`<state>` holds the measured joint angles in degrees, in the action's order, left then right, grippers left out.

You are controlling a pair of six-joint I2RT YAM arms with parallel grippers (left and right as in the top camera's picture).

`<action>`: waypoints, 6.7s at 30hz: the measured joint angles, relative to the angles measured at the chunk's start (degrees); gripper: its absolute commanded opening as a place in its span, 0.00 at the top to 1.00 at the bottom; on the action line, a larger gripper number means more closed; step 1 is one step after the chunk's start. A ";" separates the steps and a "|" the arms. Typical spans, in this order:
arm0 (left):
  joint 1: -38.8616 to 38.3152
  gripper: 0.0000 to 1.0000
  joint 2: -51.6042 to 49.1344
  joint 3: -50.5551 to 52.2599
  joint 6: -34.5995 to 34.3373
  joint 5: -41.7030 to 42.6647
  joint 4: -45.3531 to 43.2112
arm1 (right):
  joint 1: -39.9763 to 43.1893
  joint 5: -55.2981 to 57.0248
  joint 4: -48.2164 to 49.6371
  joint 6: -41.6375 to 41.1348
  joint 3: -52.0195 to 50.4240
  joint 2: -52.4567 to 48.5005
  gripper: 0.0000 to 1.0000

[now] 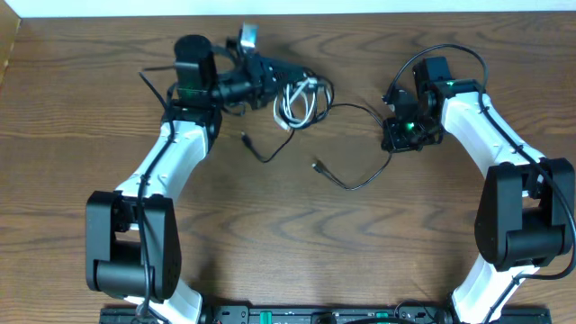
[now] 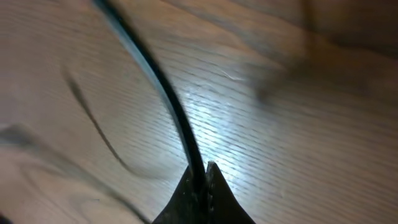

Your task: Untangle cables

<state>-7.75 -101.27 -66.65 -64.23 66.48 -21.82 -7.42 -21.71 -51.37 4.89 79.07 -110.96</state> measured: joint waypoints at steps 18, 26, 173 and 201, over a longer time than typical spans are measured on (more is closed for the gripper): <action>-4.33 0.93 -8.15 -0.13 6.23 -18.64 28.74 | 0.81 4.98 -4.70 0.37 -0.07 0.00 0.99; -4.20 0.86 -13.16 -0.13 13.60 -19.04 28.94 | 0.81 5.25 -4.44 0.37 -0.07 0.00 0.99; -18.56 0.91 11.37 -3.34 47.80 -42.16 34.93 | -7.65 4.63 1.05 10.14 11.10 -11.50 0.48; -18.56 0.83 5.57 -3.32 31.19 -42.14 36.13 | -6.84 -2.05 4.07 12.13 9.99 -9.14 0.99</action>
<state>-26.30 -95.70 -69.97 -33.04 24.34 14.31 -14.26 -23.77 -47.31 17.02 89.06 -120.09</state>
